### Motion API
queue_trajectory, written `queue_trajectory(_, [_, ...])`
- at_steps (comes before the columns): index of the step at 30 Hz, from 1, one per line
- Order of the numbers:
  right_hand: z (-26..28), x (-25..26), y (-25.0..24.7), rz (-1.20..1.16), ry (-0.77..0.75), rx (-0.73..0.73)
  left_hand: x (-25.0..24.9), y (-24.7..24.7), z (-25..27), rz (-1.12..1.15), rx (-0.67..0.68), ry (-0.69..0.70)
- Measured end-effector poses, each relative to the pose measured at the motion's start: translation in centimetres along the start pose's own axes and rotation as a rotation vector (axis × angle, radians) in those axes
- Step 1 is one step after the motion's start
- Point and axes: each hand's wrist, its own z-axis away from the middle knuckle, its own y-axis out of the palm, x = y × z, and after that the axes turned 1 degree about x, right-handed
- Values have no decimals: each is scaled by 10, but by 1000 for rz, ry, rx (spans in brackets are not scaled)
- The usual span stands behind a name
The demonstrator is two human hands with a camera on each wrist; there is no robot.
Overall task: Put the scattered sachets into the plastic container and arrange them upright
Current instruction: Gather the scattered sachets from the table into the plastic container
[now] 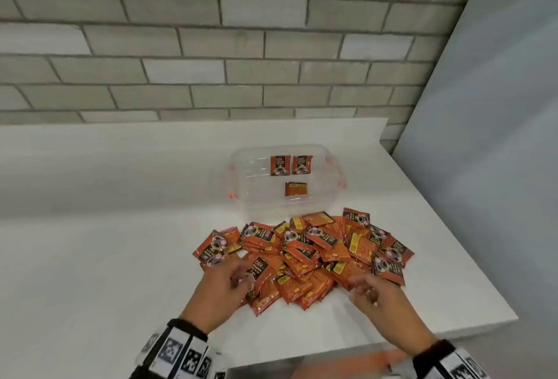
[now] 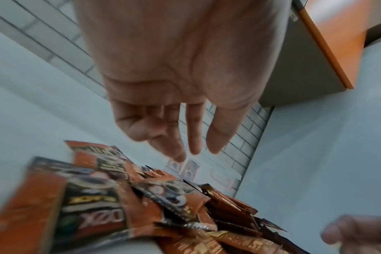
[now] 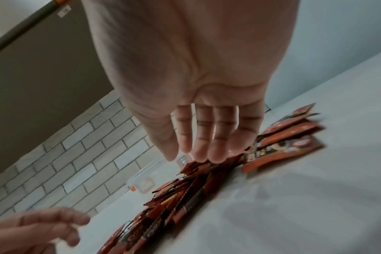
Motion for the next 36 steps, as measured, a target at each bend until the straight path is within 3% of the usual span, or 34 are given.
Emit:
queue_trajectory(3, [-26, 12, -1, 47, -69, -160, -1, 2, -27, -22, -5, 10])
queue_trajectory(6, [-48, 28, -5, 143, -43, -241, 3, 7, -34, -226, 87, -34])
queue_trajectory(9, [-73, 36, -2, 299, -2, -212, 10, 12, -33, -337, 158, -44])
queue_trajectory(17, [-113, 39, 8, 464, 104, -58, 2, 16, -48, -309, 135, -16])
queue_trajectory(24, [-125, 31, -1, 325, 74, 30, -7, 11, -70, -259, 182, -93])
queue_trajectory(30, [-131, 26, -28, 60, 25, 254, -15, 6, -81, -113, 207, -142])
queue_trajectory(36, [-156, 36, -44, 141, 58, 161, -25, 5, -98, -1, 169, -189])
